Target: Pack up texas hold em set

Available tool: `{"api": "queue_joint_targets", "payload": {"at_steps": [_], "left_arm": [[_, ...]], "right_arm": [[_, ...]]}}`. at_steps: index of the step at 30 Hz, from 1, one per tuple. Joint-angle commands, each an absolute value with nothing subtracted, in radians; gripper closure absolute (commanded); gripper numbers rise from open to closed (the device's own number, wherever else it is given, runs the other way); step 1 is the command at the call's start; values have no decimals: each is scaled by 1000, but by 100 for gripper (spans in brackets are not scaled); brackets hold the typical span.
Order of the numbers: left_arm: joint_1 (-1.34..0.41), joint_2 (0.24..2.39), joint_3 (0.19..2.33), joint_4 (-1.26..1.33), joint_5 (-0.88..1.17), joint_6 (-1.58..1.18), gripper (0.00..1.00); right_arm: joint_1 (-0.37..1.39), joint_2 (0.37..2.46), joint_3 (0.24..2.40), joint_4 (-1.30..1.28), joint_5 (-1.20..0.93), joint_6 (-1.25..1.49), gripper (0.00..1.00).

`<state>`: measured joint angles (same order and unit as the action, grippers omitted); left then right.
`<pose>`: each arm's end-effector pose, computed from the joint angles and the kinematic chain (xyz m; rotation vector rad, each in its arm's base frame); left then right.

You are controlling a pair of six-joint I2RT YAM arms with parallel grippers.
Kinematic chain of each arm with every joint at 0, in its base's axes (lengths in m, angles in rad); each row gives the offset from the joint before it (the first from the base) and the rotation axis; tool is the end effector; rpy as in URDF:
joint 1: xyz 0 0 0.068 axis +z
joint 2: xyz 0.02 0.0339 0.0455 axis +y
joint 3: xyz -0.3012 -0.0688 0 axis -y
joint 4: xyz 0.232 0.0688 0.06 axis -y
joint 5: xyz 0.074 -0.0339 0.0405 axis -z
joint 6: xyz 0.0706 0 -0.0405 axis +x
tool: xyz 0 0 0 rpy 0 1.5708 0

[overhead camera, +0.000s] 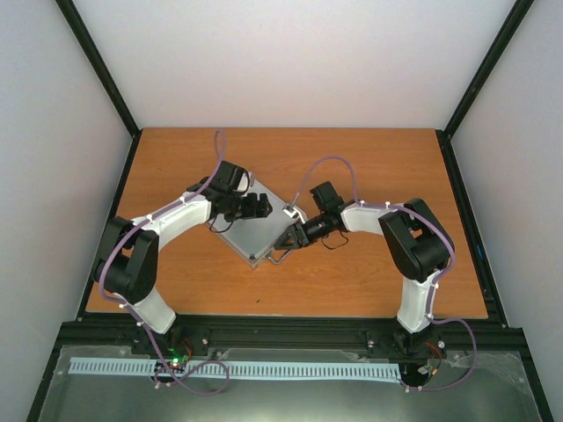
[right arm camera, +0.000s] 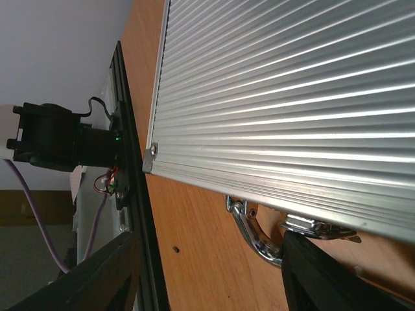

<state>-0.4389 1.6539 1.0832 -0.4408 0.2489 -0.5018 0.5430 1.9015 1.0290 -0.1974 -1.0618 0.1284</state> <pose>0.3078 -0.1637 0.2181 0.0120 2.6820 -0.6477 0.2806 0.2414 0.1642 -0.9030 2.4256 1.6346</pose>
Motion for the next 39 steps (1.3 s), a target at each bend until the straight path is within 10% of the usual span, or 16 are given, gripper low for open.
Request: {"api": "queue_joint_targets", "payload": {"at_steps": [1, 39], "left_arm": [[-440, 1747, 1024, -590, 230, -499, 7], [-442, 1759, 1033, -593, 239, -491, 7]], "right_arm": [[535, 1899, 1089, -171, -1071, 120, 40], [549, 1903, 1102, -353, -774, 5, 23]]}}
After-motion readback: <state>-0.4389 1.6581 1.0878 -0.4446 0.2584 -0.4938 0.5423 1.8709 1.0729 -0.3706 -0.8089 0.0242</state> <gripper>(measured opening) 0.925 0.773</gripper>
